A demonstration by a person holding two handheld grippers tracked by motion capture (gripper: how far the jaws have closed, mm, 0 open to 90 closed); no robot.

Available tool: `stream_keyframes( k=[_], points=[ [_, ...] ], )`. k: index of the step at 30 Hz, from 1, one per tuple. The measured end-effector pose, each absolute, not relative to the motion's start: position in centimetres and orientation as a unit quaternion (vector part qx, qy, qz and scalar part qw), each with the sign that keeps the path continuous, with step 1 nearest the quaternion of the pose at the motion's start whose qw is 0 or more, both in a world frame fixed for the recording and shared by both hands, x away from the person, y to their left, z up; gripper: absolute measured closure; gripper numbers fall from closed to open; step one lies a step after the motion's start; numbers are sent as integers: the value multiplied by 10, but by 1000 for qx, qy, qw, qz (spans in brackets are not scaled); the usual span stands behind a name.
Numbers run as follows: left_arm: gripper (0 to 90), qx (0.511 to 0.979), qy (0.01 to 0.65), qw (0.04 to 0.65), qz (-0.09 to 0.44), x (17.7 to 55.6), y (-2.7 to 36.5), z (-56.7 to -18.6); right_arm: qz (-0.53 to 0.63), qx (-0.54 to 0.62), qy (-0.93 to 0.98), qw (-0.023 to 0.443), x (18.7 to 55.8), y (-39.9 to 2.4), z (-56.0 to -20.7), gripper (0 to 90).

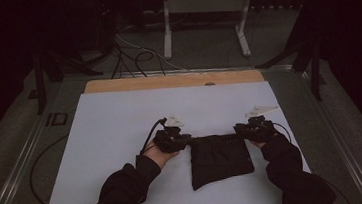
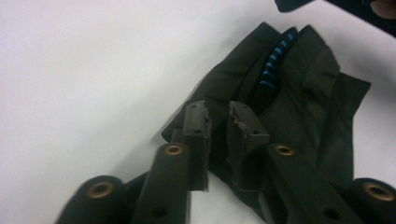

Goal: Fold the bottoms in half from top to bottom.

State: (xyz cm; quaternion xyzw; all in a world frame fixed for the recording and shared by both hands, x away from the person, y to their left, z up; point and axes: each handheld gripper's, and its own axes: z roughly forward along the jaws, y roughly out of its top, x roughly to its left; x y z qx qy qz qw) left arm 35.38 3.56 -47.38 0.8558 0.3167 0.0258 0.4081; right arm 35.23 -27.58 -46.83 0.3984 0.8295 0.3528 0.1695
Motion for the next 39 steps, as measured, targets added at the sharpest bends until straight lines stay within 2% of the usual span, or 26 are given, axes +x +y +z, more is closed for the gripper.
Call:
stream_keyframes(
  k=[2, 7, 22, 39],
  points=[
    [853, 854, 323, 408, 13, 357, 35, -479, 346, 402, 831, 167, 355, -277, -473, 890],
    [889, 857, 325, 399, -1, 360, 31, -489, 332, 403, 839, 150, 358, -279, -485, 900],
    [894, 870, 311, 382, -16, 360, 23, -503, 305, 417, 846, 131, 355, -287, -505, 900],
    [894, 876, 275, 396, -17, 333, 23, -487, 334, 404, 843, 124, 326, -280, -489, 900]
  ],
)
